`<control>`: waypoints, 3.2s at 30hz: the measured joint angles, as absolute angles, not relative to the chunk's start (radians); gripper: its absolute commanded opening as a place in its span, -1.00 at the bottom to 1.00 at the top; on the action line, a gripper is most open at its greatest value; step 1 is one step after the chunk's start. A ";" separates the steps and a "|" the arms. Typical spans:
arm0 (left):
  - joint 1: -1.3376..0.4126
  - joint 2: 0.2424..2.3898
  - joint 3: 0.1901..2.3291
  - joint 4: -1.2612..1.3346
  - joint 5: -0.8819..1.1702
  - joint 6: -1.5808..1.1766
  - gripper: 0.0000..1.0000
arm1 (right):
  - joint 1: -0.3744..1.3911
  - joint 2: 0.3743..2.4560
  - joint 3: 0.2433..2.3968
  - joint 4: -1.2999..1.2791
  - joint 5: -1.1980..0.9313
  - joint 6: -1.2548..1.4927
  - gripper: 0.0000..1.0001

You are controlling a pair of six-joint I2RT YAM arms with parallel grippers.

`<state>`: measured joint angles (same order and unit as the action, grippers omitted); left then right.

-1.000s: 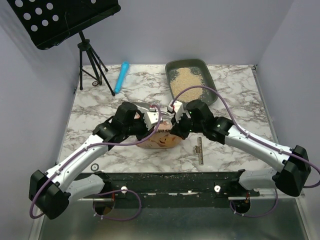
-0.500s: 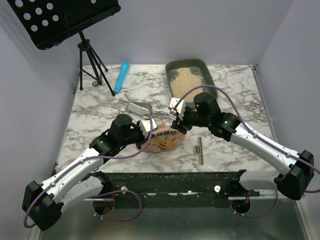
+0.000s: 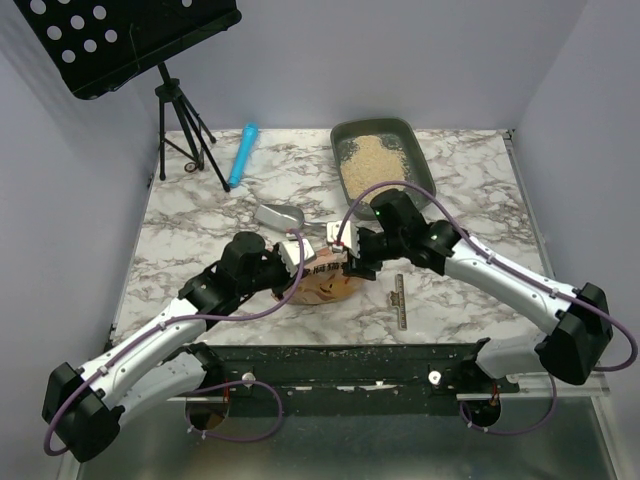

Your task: Fill the litter box with clean litter

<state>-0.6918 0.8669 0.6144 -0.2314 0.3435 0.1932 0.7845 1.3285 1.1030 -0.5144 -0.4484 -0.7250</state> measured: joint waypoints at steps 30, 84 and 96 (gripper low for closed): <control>-0.718 0.948 0.607 -0.179 0.377 0.213 0.47 | 0.738 1.465 1.056 -0.526 -0.591 -0.717 -0.99; -0.728 0.900 0.591 -0.234 -0.106 0.076 -1.00 | 0.856 1.493 0.949 -0.785 0.154 0.450 -0.06; -0.728 0.883 0.591 -0.261 -0.120 0.077 -1.00 | 0.865 1.560 0.964 -0.809 0.250 0.501 -0.07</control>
